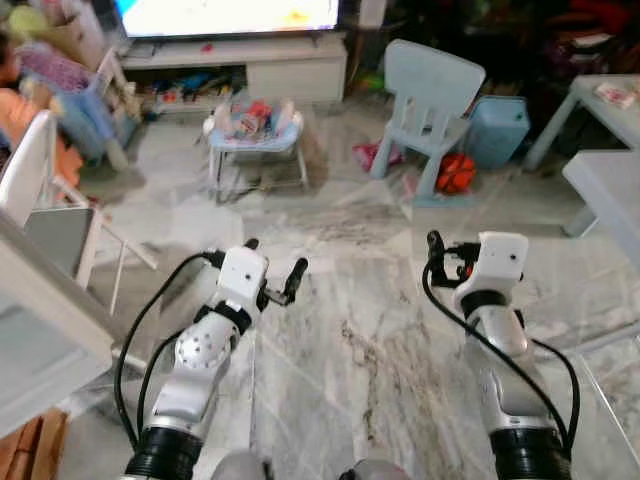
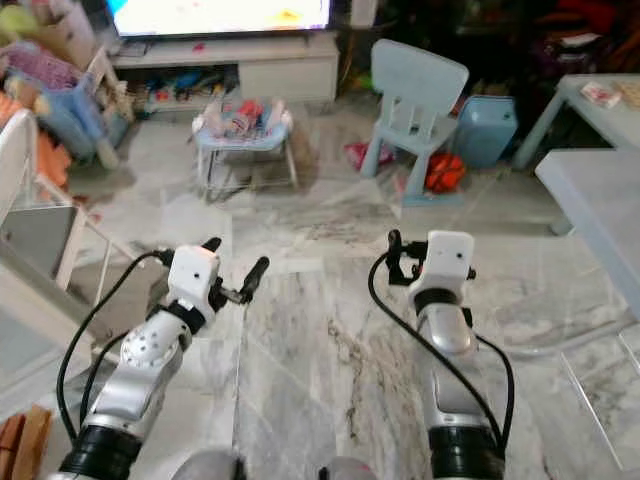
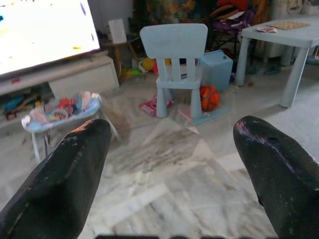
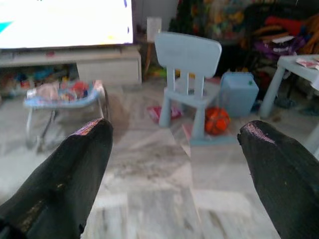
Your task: Restocking fridge
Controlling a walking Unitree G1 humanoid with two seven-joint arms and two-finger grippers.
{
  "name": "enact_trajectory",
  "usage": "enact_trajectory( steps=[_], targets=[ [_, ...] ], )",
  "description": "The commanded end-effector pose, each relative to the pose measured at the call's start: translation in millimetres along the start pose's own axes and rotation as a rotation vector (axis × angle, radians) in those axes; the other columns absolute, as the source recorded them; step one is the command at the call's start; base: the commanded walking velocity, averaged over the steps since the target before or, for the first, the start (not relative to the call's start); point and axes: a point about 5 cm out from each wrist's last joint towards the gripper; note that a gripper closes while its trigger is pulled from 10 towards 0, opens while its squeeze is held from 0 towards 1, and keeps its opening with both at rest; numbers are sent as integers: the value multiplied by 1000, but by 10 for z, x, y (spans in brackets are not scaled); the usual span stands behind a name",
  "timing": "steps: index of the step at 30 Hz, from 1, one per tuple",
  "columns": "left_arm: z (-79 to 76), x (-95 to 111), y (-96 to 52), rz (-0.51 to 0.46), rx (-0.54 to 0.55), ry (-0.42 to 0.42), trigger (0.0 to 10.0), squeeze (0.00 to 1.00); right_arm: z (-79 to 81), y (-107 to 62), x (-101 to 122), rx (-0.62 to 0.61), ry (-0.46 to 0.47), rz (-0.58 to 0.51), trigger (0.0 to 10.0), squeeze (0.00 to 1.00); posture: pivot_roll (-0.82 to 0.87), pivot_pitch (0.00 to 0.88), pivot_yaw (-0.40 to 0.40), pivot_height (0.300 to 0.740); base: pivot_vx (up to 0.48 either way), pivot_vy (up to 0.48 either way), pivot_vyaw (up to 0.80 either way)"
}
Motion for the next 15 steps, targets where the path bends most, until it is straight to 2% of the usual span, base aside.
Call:
enact_trajectory(
  steps=[1,15],
  targets=[
    [-36,-11,4,4,-5,-5,10000,0,-54,-34,-46,-10,-11,20,10000,0,20,51,-19,740,0,0,-800],
    [-41,-13,4,-5,-16,-19,10000,0,-78,-39,-50,-25,-25,20,10000,0,18,52,-18,740,0,0,-800]
  ],
)
Point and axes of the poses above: a point about 5 cm out from each wrist's last joint towards the gripper, its own y axis pointing out of the wrist towards the gripper, its own x axis along the axis of the wrist's last joint, z = x × y, and after that the axes turned 2 degrees about y, right-handed
